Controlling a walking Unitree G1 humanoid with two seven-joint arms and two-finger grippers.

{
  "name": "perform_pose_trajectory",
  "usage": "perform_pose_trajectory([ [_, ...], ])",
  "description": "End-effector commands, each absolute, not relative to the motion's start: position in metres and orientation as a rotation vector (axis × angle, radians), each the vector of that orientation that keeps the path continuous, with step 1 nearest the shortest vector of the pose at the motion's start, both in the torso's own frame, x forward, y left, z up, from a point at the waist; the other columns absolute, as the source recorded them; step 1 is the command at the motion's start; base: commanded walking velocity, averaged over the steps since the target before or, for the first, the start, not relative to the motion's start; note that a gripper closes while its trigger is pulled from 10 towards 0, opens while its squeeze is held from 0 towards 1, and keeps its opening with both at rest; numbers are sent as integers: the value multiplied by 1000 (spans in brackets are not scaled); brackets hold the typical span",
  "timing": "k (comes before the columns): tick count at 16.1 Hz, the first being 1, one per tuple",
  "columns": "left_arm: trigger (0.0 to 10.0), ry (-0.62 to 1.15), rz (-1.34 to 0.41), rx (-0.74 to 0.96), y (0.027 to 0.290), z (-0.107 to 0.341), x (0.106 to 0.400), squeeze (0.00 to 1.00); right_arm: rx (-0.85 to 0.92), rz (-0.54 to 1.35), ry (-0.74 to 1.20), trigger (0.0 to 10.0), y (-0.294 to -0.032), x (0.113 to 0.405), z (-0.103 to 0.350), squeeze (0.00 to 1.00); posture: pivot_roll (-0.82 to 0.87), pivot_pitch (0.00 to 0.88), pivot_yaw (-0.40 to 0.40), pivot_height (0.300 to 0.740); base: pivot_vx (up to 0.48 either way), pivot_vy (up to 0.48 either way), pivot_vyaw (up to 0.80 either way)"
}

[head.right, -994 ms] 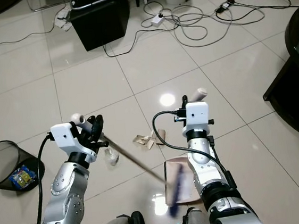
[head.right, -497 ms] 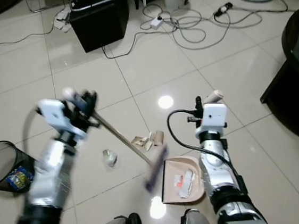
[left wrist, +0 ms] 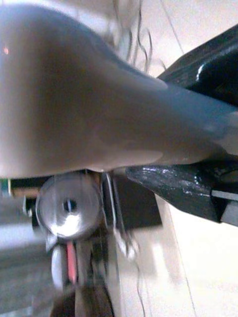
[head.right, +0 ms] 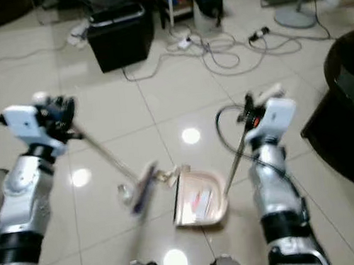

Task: Sweep floor

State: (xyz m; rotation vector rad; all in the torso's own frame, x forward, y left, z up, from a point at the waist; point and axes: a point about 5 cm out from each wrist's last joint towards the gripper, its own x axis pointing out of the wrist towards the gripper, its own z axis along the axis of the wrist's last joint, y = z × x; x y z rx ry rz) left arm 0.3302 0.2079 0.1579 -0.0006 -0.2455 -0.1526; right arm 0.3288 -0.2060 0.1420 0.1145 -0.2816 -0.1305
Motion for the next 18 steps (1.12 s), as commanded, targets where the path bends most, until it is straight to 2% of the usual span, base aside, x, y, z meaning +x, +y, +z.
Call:
perform_pose_trajectory([
  [1, 10000, -245, -111, 32, 214, 159, 328, 0, 145, -96, -369, 10000, -200, 335, 172, 0, -53, 6, 29, 740, 0, 0, 800],
  [3, 10000, -197, -11, 82, 223, 148, 322, 0, 174, -40, -404, 10000, -192, 342, 199, 0, -57, 1, 16, 740, 0, 0, 800],
  [6, 10000, -155, -20, 73, 210, 134, 316, 0, 261, -55, -408, 10000, -191, 340, 214, 0, -56, 16, 35, 740, 0, 0, 800],
  [8, 10000, -100, -70, 90, 190, 122, 310, 0, 282, -58, -395, 10000, -191, 336, 218, 0, -52, 10, 53, 740, 0, 0, 800],
  [12, 10000, -94, -134, 132, 171, 116, 302, 0, 310, -90, -380, 10000, -194, 328, 216, 0, -50, 0, 81, 740, 0, 0, 800],
  [14, 10000, -91, -147, 133, 165, 112, 298, 0, 310, -94, -370, 10000, -195, 321, 215, 0, -57, 0, 69, 740, 0, 0, 800],
  [18, 10000, -86, -118, 177, 170, 113, 305, 0, 329, -97, -332, 10000, -191, 323, 212, 0, -54, 0, 56, 740, 0, 0, 800],
])
